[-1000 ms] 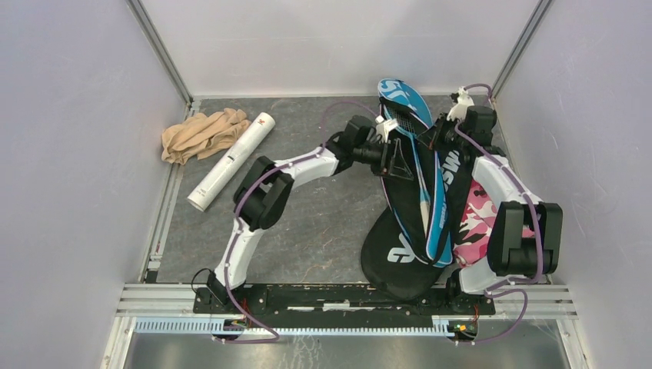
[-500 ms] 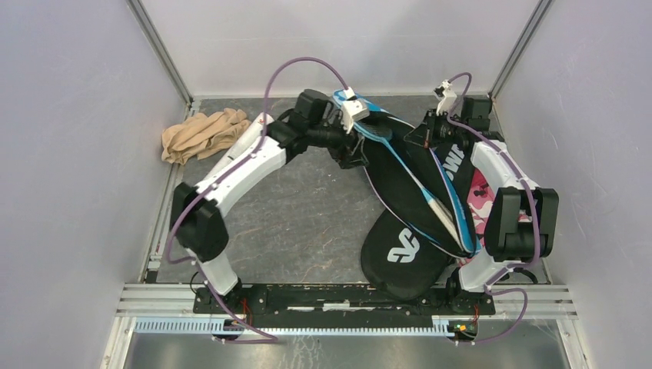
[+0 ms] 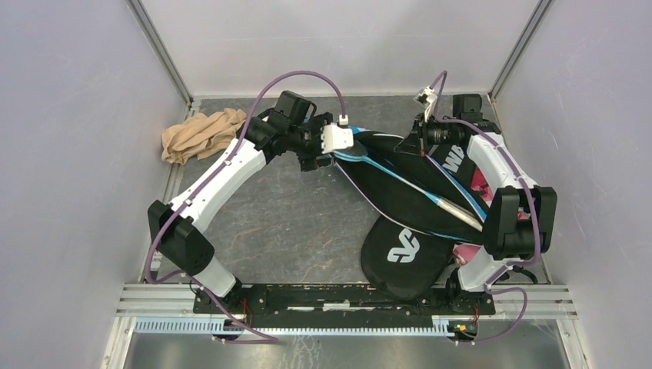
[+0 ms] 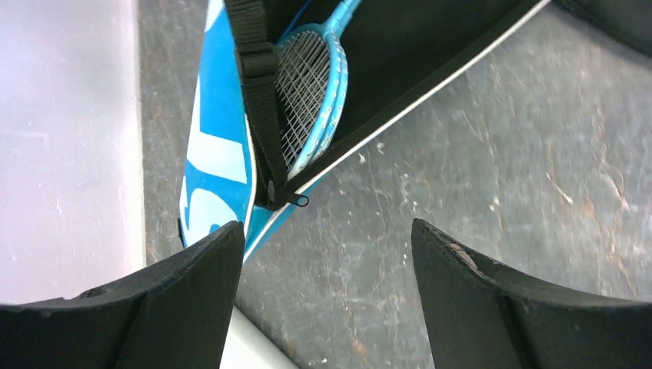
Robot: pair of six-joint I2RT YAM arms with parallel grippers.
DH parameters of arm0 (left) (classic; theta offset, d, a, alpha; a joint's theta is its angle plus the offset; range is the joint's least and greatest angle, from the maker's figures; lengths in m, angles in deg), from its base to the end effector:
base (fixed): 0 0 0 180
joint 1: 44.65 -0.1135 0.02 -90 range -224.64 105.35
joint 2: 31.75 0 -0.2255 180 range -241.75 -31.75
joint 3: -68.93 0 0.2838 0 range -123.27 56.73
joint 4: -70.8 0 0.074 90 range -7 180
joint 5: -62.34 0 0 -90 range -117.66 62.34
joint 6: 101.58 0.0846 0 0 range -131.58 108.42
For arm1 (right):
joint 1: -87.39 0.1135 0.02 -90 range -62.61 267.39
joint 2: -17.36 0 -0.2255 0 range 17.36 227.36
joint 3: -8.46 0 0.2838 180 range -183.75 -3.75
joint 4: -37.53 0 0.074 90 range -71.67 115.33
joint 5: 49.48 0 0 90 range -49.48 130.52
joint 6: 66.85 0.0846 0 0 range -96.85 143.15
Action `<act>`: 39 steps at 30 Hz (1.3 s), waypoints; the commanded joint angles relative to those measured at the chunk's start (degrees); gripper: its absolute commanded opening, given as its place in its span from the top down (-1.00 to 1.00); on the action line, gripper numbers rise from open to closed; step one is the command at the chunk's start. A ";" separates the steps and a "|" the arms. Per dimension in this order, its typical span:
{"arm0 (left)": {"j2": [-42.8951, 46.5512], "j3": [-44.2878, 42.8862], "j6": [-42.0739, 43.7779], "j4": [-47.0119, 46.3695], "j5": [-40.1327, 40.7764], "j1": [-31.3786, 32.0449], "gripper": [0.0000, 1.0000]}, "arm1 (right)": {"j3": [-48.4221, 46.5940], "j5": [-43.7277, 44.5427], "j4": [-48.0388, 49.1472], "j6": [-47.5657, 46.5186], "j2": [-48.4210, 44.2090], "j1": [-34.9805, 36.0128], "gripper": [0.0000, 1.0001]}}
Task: Pack up the badminton gear
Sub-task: Place the racket in the racket bag, then adjust the racket bag at the center of the board.
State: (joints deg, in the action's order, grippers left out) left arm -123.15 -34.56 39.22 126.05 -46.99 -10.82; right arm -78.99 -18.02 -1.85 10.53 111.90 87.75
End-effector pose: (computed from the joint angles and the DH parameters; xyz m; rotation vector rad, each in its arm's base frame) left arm 0.3293 -0.2544 0.2931 1.6575 1.5710 -0.2381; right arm 0.4004 0.0747 0.2176 -0.6971 2.0126 1.0697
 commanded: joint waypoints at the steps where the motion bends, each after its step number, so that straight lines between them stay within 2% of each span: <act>1: 2.11 -3.74 15.61 11.58 -2.51 -0.03 -0.68 | -5.82 -7.59 -7.07 -10.14 0.38 1.52 1.00; 4: 1.94 -4.02 16.00 10.74 -3.83 0.08 -0.68 | -7.54 -9.08 -13.02 -15.47 1.79 2.59 1.00; 9: 1.64 -1.86 11.52 5.56 -4.80 1.16 -0.67 | -9.72 -10.30 -20.34 -21.70 3.61 3.90 1.00; 17: 1.07 6.23 6.37 -6.38 4.00 5.24 -0.62 | -11.70 -12.17 -26.38 -26.04 5.25 4.40 1.00; 24: 0.88 10.34 4.98 -10.89 6.66 6.89 -0.58 | -11.94 -12.08 -29.06 -28.33 6.00 4.62 1.00; 27: 0.62 10.83 4.66 -11.17 8.43 7.22 -0.42 | -12.25 -11.36 -29.05 -28.44 5.98 4.73 1.00; 39: -1.89 7.72 0.86 -1.70 7.55 7.22 0.48 | -13.62 -6.68 -28.74 -27.55 5.94 5.83 0.96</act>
State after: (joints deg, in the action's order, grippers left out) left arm -123.41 -23.87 44.60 119.45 -38.51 -3.74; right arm -89.26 -23.00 -30.29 -16.82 118.59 92.95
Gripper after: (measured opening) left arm 0.323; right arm 0.040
